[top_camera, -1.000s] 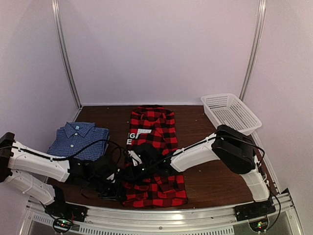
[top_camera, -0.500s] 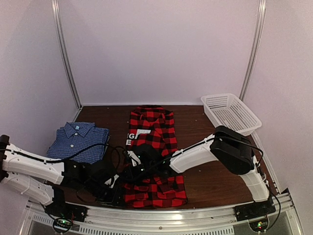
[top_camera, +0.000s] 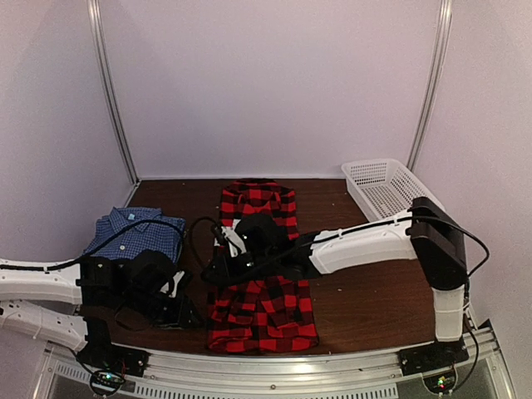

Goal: Fold and stack the long sleeve shirts
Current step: Adjust the rectangle-folded shirt at the center of the board, then pick up the rectangle-folded shirt from the center of the board.

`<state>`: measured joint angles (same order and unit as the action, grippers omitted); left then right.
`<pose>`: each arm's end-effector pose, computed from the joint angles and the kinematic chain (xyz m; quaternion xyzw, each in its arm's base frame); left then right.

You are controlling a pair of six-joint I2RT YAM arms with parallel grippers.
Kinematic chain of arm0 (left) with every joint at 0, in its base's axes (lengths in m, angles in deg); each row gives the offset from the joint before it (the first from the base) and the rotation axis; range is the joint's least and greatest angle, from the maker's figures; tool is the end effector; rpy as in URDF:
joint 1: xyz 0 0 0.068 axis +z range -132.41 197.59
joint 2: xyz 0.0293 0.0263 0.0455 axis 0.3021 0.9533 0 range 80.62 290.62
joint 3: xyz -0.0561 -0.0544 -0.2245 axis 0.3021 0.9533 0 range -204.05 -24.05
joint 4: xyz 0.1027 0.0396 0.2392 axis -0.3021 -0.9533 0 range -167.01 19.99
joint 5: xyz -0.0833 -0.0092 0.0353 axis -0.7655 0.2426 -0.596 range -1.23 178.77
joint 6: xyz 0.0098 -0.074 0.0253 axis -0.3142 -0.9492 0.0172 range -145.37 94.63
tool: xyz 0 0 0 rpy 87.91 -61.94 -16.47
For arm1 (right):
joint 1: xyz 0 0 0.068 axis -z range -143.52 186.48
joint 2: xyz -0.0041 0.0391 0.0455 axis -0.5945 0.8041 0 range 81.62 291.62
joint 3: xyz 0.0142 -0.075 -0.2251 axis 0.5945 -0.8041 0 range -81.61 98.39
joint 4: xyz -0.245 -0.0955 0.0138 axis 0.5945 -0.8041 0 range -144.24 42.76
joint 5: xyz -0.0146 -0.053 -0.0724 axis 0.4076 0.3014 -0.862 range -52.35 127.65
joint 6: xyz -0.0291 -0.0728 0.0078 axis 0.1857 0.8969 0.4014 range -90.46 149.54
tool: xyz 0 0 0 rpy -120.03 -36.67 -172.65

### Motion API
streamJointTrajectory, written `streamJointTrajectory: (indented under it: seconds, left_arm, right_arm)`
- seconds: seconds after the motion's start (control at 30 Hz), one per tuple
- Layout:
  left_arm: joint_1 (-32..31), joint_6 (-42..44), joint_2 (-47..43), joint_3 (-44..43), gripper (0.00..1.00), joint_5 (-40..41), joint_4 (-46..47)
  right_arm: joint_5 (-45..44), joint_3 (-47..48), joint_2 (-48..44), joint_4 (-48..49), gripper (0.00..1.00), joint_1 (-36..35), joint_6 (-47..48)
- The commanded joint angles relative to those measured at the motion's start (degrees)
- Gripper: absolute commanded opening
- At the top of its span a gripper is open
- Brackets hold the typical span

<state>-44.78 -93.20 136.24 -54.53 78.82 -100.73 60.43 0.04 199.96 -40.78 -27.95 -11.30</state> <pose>0.0914 -0.1999 0.1343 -0.0200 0.9525 -0.3002 0.0479 0.1833 0.4439 0.1457 -0.2700 0.8120 0.4921 0.1603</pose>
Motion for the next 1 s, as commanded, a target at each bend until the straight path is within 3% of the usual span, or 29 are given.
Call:
streamJointTrajectory:
  seconds: [0.0, 0.6, 0.77, 0.97]
  left_arm:
    - [4.98, 2.80, -0.24, 1.81, 0.32, -1.58, 2.99]
    - [7.65, 2.07, 5.79, 11.88, 0.38, -12.27, 19.82]
    - [7.61, 1.83, 6.22, 12.63, 0.40, -13.61, 21.89]
    - [7.58, 1.98, 8.19, 12.86, 0.42, -14.30, 22.08]
  right_arm:
    - [-4.16, -6.20, -9.97, -1.91, 0.45, 0.83, 1.37]
    - [-10.15, -48.63, -45.21, -2.86, 0.57, 1.23, -8.87]
    - [-9.92, -55.68, -50.59, -1.23, 0.60, 1.16, -12.39]
    - [-6.48, -60.98, -49.66, 3.84, 0.60, 1.18, -15.43]
